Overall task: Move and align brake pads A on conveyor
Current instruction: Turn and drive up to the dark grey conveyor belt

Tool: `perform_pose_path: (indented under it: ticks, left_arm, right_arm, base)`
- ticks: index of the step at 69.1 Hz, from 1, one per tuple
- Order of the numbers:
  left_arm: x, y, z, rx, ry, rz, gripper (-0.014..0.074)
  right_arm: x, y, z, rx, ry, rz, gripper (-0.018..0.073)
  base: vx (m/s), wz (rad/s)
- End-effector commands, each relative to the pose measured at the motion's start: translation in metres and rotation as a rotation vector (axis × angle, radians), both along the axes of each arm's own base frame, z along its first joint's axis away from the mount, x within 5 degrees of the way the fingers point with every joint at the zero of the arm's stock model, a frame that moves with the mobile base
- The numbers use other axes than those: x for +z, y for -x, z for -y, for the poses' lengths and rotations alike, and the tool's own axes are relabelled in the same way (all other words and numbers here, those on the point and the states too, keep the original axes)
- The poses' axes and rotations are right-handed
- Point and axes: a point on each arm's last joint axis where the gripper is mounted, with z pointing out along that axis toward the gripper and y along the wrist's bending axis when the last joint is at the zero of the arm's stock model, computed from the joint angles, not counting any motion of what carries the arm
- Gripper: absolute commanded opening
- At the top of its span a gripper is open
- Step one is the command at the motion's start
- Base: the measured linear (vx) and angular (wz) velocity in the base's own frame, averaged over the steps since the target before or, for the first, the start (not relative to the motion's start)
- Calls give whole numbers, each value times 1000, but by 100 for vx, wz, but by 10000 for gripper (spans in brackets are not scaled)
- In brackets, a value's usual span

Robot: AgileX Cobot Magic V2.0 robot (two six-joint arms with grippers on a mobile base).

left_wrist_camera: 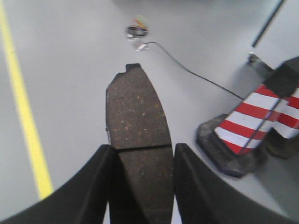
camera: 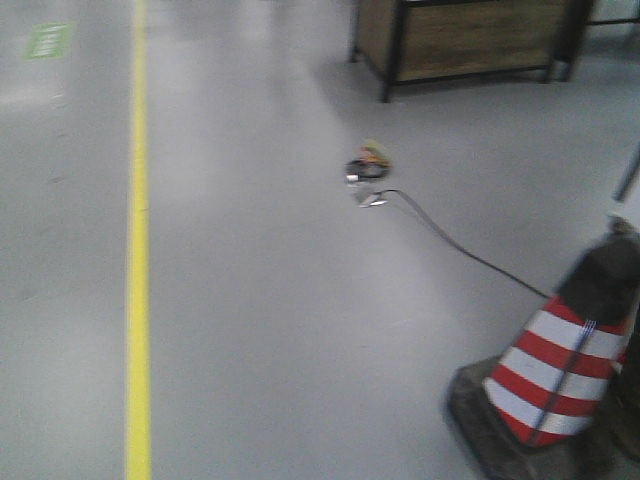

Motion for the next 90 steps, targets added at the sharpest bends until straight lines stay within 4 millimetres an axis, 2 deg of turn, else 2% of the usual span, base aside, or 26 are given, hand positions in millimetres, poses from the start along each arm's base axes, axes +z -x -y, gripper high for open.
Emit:
perform_pose_path:
  ticks: [1,42,90]
  left_arm:
    - [17,-3,2,-11,48,111,-6]
    - [17,-3,2,-11,48,111,-6]
    - [17,-3,2,-11,48,111,-6]
  right_arm:
    - [18,-2,0,2,-19,128,-4]
    - [18,-2,0,2,-19,127,-4]
    - [18,-2,0,2,-19,128,-4]
  base:
    - [25,-92]
    - [20,-94]
    - [16,-77]
